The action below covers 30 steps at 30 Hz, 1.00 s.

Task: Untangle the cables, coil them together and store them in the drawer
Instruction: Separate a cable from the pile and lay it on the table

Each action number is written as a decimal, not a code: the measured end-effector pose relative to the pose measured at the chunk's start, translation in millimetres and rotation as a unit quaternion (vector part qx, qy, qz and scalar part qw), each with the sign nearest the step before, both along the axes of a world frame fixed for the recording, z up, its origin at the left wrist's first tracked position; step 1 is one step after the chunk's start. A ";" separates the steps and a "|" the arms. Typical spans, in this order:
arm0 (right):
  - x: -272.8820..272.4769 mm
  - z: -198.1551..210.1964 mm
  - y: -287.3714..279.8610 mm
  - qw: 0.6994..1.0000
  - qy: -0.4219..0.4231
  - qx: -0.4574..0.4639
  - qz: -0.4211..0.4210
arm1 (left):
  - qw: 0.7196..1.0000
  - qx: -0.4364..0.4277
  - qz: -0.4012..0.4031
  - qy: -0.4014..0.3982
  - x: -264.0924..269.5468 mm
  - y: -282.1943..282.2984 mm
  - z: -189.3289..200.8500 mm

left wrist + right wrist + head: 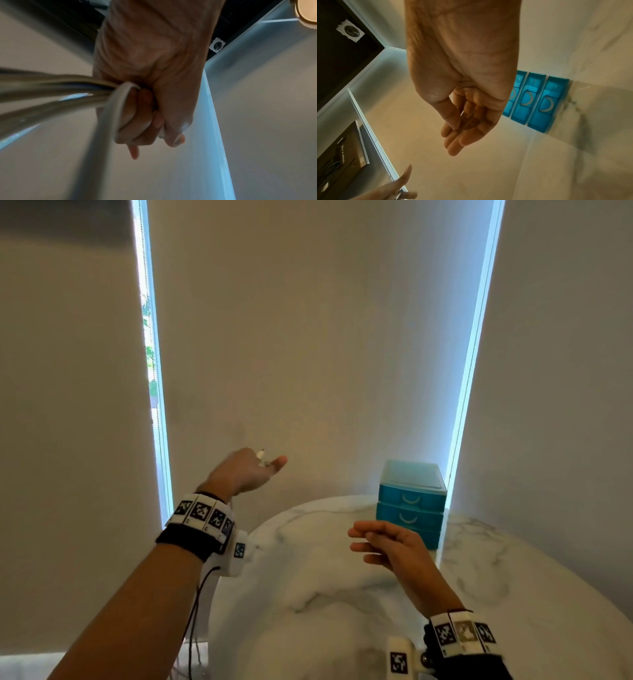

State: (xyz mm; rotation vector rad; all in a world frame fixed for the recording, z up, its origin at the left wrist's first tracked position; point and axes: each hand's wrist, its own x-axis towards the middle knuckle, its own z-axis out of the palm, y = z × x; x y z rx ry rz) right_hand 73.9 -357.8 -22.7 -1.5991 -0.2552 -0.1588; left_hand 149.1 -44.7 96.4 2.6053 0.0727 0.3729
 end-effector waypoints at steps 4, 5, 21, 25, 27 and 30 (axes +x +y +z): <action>0.2 -8.2 -1.5 1.000 0.001 0.018 0.006 | 0.989 -0.062 -0.131 0.018 2.9 -52.4 -4.9; 1.2 -10.6 -2.1 1.000 0.002 0.028 0.004 | 0.982 -0.088 -0.167 0.015 2.0 -66.5 -6.9; -0.9 -31.7 14.2 0.983 0.062 0.109 0.133 | 0.815 -0.307 -0.458 0.177 -20.8 -204.2 -34.9; -5.5 -31.2 15.9 0.966 0.089 0.195 0.141 | 0.841 -0.225 -0.457 0.179 -26.2 -234.1 -44.4; -7.8 -32.4 8.7 0.948 0.126 0.248 0.155 | 0.861 -0.169 -0.453 0.161 -25.3 -238.8 -46.6; -9.1 -32.2 -8.0 0.922 0.134 0.325 0.163 | 0.858 -0.183 -0.455 0.155 -17.1 -239.3 -49.2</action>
